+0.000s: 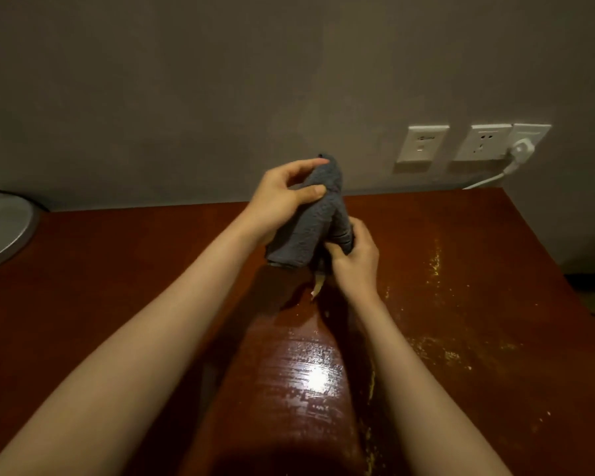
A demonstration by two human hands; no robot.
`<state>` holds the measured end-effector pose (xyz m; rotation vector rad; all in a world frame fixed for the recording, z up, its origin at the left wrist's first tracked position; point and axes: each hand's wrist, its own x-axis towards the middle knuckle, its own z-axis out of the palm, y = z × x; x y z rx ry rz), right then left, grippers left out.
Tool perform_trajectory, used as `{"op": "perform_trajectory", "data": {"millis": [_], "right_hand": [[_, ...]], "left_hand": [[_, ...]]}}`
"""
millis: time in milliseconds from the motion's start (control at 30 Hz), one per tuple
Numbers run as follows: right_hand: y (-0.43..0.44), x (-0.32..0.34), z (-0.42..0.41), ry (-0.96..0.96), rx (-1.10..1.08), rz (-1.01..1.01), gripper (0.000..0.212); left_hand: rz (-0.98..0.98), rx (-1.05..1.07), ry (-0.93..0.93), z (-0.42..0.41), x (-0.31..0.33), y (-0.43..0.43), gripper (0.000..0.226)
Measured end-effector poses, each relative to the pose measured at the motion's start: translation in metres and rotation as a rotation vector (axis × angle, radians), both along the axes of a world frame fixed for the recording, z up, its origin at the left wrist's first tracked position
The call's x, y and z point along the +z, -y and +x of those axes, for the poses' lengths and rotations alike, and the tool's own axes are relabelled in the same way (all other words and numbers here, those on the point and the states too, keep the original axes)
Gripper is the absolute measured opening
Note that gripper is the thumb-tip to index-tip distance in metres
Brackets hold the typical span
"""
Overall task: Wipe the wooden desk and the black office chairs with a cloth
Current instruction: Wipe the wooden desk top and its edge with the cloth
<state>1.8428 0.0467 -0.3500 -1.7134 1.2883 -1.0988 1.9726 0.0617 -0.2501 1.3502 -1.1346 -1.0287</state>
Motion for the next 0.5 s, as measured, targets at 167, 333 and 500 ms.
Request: {"op": "perform_trajectory", "data": {"millis": [167, 333, 500], "right_hand": [[-0.027, -0.002, 0.047, -0.265, 0.050, -0.008, 0.053], [-0.054, -0.030, 0.089, -0.724, 0.306, 0.036, 0.061], [-0.053, -0.062, 0.101, -0.847, 0.371, -0.094, 0.047]], "left_hand": [[0.156, 0.330, -0.012, 0.056, -0.027, -0.024, 0.038], [0.505, 0.583, 0.371, 0.098, -0.098, -0.046, 0.042], [0.444, 0.298, 1.023, 0.099, -0.142, -0.079, 0.045]]}}
